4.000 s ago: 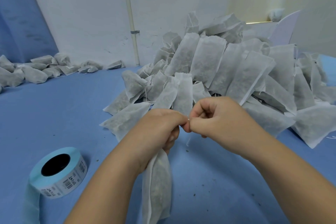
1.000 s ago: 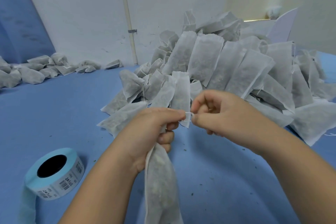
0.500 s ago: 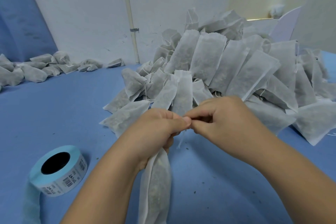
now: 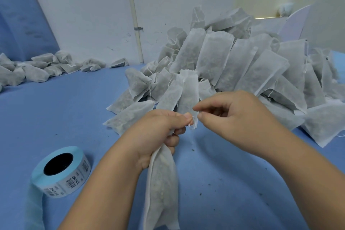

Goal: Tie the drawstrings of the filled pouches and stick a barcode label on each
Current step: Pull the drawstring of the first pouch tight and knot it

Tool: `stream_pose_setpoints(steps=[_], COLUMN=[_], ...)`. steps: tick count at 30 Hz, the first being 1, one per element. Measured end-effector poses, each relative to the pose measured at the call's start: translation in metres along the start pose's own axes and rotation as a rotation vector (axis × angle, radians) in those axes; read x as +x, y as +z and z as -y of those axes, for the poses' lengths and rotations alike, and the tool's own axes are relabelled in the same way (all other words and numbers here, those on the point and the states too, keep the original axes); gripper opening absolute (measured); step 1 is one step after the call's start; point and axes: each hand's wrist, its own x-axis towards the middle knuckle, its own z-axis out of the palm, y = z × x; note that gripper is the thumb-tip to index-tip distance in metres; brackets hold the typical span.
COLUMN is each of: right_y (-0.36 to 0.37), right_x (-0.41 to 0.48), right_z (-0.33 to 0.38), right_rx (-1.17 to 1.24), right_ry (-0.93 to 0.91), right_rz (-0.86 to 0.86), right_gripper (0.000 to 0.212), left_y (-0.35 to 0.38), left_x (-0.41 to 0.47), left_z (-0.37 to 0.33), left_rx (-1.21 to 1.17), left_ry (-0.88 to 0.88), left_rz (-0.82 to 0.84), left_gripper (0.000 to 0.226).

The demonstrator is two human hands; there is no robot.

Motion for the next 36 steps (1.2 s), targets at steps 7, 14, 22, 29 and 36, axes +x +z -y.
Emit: stream_pose_setpoints(steps=[7, 14, 22, 29, 36], right_y=[0.004, 0.01, 0.004, 0.002, 0.004], right_x=[-0.002, -0.001, 0.004, 0.008, 0.011], right_z=[0.002, 0.001, -0.004, -0.011, -0.013], right_rx=[-0.054, -0.044, 0.362, 0.632, 0.791], right_ry=[-0.04, -0.013, 0.337, 0.516, 0.594], right_rz=[0.066, 0.086, 0.178, 0.297, 0.371], right_gripper=[0.016, 0.014, 0.009, 0.01, 0.011], left_y=[0.0, -0.001, -0.001, -0.002, -0.002], left_x=[0.001, 0.001, 0.0, -0.001, 0.0], left_z=[0.001, 0.001, 0.002, 0.0, 0.001], left_rx=[0.006, 0.019, 0.058, 0.159, 0.171], left_ry=[-0.015, -0.018, 0.02, 0.038, 0.033], left_rz=[-0.005, 0.004, 0.014, 0.022, -0.007], left_gripper=[0.023, 0.014, 0.027, 0.024, 0.017])
